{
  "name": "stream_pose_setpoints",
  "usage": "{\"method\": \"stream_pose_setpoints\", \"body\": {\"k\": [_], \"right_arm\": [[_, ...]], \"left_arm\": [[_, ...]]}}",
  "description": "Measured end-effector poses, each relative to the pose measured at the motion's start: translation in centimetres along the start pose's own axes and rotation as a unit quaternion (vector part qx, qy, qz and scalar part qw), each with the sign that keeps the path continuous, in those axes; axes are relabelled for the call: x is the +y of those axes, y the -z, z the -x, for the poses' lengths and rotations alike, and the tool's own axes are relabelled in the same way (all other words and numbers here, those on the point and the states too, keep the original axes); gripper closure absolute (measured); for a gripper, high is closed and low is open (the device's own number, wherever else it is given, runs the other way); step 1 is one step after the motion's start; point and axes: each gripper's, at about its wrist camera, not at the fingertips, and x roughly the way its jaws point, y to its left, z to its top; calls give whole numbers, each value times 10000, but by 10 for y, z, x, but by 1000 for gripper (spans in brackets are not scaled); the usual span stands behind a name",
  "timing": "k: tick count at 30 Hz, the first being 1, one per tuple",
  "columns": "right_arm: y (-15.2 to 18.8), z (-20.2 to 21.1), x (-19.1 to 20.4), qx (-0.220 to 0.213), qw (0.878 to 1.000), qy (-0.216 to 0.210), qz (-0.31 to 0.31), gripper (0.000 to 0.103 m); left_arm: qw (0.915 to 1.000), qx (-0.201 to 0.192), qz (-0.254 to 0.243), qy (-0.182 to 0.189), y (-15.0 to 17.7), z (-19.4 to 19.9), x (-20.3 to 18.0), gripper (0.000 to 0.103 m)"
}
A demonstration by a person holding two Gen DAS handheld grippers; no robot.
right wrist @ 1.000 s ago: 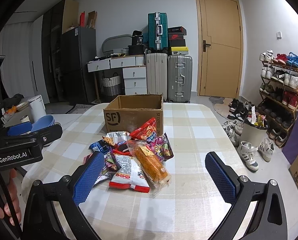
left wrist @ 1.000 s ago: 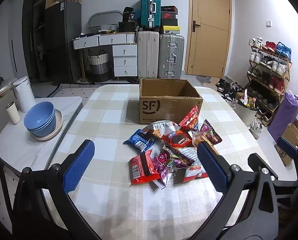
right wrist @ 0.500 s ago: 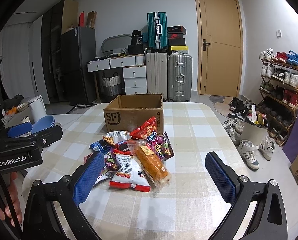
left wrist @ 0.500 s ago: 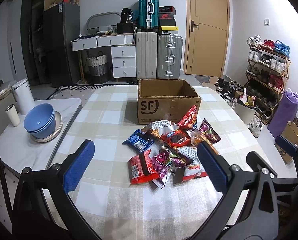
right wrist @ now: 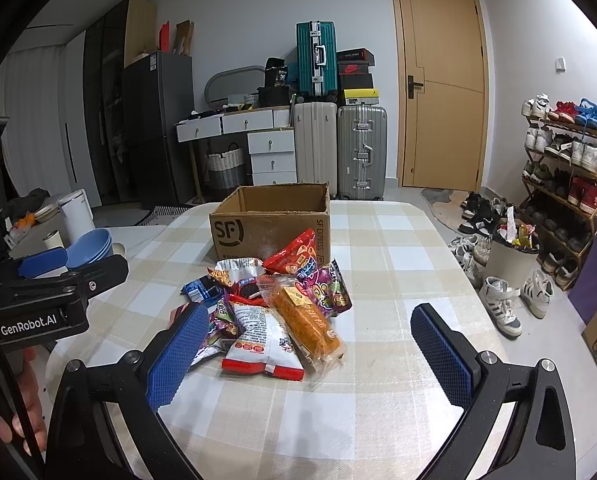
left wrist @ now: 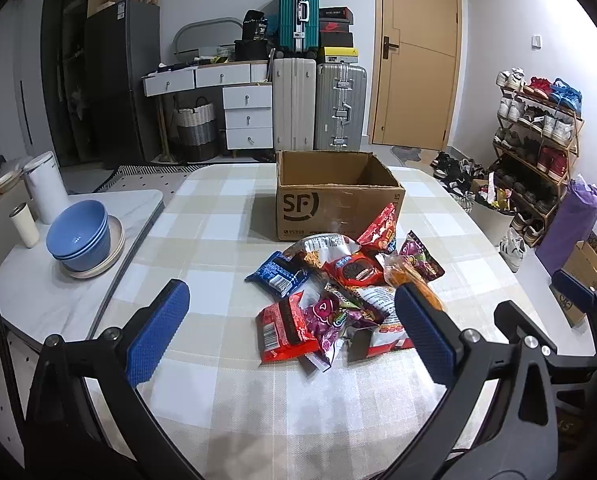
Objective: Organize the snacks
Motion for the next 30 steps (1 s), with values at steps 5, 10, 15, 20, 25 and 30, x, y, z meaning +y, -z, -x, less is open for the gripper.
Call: {"method": "stream_pose_setpoints", "body": {"k": [5, 10, 15, 20, 25, 30], "right_arm": [[0, -1, 3, 9, 10000, -40, 40, 0], [0, -1, 4, 5, 10000, -47, 38, 0], [1, -1, 4, 6, 10000, -45, 54, 0], [0, 1, 5, 15, 10000, -42, 82, 0], [0, 1, 5, 25, 10000, -50, 62, 0], [1, -2, 4, 66, 10000, -60, 42, 0]], "left_arm": [[10000, 6, -2, -4, 0, 0, 1, 1], [10000, 2, -8, -1, 1, 0, 1, 1], [10000, 3, -19, 8, 2, -1, 1, 1], [10000, 28, -8, 11, 2, -1, 1, 1], [9999, 81, -56, 37, 5, -4, -2, 1], [9998, 140, -79, 107, 7, -8, -4, 1]]}}
